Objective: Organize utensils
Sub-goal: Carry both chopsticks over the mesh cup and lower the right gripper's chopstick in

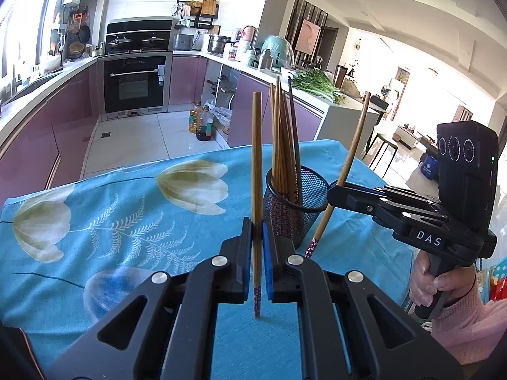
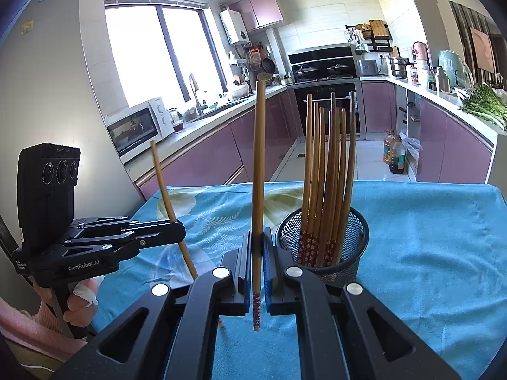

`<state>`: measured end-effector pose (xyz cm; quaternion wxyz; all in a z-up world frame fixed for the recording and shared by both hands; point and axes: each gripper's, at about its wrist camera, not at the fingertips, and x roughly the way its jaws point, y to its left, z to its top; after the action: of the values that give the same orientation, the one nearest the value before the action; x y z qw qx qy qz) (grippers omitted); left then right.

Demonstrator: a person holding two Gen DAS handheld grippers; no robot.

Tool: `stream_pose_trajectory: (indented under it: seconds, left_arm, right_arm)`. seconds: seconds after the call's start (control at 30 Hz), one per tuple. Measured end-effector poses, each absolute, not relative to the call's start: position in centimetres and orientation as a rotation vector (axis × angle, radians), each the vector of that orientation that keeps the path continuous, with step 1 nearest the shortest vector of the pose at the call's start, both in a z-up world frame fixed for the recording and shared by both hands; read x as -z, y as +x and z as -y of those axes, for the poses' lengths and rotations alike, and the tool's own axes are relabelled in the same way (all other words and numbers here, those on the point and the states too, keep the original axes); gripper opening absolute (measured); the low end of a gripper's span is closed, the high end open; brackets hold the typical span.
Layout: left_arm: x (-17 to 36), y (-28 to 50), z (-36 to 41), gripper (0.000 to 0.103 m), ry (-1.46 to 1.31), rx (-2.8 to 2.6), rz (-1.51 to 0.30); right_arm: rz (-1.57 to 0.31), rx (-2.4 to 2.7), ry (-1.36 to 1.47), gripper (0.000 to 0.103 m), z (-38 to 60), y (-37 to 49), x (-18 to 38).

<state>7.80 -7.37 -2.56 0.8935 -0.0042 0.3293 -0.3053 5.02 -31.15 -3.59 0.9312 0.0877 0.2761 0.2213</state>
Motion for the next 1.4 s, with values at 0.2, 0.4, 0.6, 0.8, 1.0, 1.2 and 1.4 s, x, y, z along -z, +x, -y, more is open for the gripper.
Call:
stream_pose_trajectory:
  seconds: [0.2,0.4,0.6,0.8,1.0,1.2,1.4]
  left_arm:
    - [1.9,8.0,7.5,0.008,-0.015,0.649,-0.669]
    - [1.4,8.2,7.7,0.008,-0.015,0.662,-0.659]
    - [1.0,8.2,8.1,0.008,-0.003,0.666,-0.649]
    - [0.7,8.1,8.4,0.008,0.007,0.669,-0.639]
    - [0.4,8.2,8.5,0.008,0.014,0.672,-0.626]
    - [0.0,8.3,8.5,0.008,0.013,0.678,-0.614]
    - [-0.8,8.2,8.5,0.008,0.007,0.693,-0.592]
  right_arm:
    - [-0.546,-0.442,0.182,0.006,31.9,5.0,3.1]
    - [-0.529,-0.433,0.180,0.006,32.3,4.9,2.7]
    - [-0.515,-0.433,0.177,0.006,32.5,4.8,2.4]
    - [-0.507,-0.431,0.173,0.006,32.3,4.8,2.2]
    - [-0.494,-0.429,0.169,0.006,32.5,4.9,1.9]
    - [-0.479,-0.421,0.163,0.006,32.7,4.8,1.5]
    - [-0.458,-0.411,0.158,0.006,32.9,4.6,0.9]
